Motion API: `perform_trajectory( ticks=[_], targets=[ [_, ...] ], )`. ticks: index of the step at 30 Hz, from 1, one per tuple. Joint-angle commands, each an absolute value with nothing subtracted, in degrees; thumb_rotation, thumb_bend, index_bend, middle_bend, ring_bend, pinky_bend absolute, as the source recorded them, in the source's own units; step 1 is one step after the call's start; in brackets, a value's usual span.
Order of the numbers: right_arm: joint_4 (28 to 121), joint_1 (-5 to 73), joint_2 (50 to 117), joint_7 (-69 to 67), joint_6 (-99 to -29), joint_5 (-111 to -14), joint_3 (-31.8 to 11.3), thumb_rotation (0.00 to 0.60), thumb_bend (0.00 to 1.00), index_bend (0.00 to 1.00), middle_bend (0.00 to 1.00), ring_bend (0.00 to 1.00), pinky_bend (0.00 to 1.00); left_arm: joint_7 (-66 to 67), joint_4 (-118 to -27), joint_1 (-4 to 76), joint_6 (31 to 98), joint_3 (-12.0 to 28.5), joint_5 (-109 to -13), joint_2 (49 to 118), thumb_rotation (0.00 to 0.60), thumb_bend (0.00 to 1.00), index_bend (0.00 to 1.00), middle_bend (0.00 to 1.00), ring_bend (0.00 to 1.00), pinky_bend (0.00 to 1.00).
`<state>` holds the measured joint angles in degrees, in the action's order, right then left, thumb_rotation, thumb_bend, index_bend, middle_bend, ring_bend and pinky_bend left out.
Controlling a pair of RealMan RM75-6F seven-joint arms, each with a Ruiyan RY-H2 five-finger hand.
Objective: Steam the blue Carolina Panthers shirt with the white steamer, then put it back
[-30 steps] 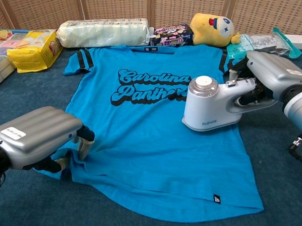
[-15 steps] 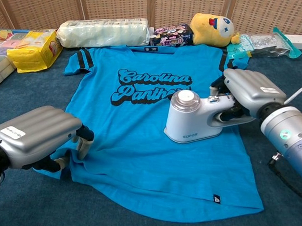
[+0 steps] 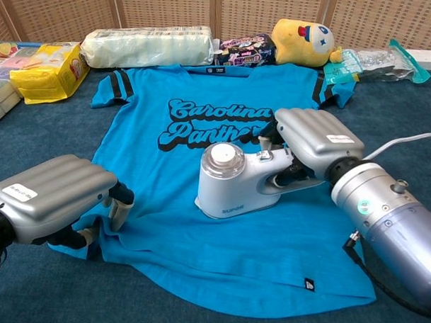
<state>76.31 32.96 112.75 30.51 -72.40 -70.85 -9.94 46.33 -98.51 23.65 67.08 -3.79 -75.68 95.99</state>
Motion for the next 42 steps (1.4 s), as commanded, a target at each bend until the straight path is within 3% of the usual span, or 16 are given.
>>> perform_trajectory(
  ticks=[1,17,36,42],
  targets=[
    [76.18,32.99,112.72,30.69,-72.28,-70.95,-10.02,0.6,0.4,0.7,0.74,0.76,0.67,46.23,-98.41,23.65,67.07,-3.81,-75.7,96.01,0.6,0.48,0.58,0.51,0.42,0.48],
    [65.35,35.09,110.74,28.62,-69.84,-70.65,-14.38,0.6,0.41,0.7,0.74,0.76,0.67,47.15,-97.96,23.99,66.6,-3.67,-74.94,96.93,0.6,0.48,0.58,0.51,0.42,0.48],
    [45.48,41.3,115.09,24.74,-66.18,-67.59,-20.84,0.6,0.41,0.7,0.74,0.75,0.67,48.03,-98.39,23.9,67.32,-3.55,-73.89,96.64,0.6,0.48,0.58,0.51,0.42,0.48],
    [43.95,41.21,115.77,23.4,-65.64,-67.59,-20.12,0.6,0.4,0.7,0.74,0.75,0.67,47.8,-98.3,23.81,67.57,-3.52,-73.74,96.32,0.6,0.48,0.58,0.51,0.42,0.48]
  ],
)
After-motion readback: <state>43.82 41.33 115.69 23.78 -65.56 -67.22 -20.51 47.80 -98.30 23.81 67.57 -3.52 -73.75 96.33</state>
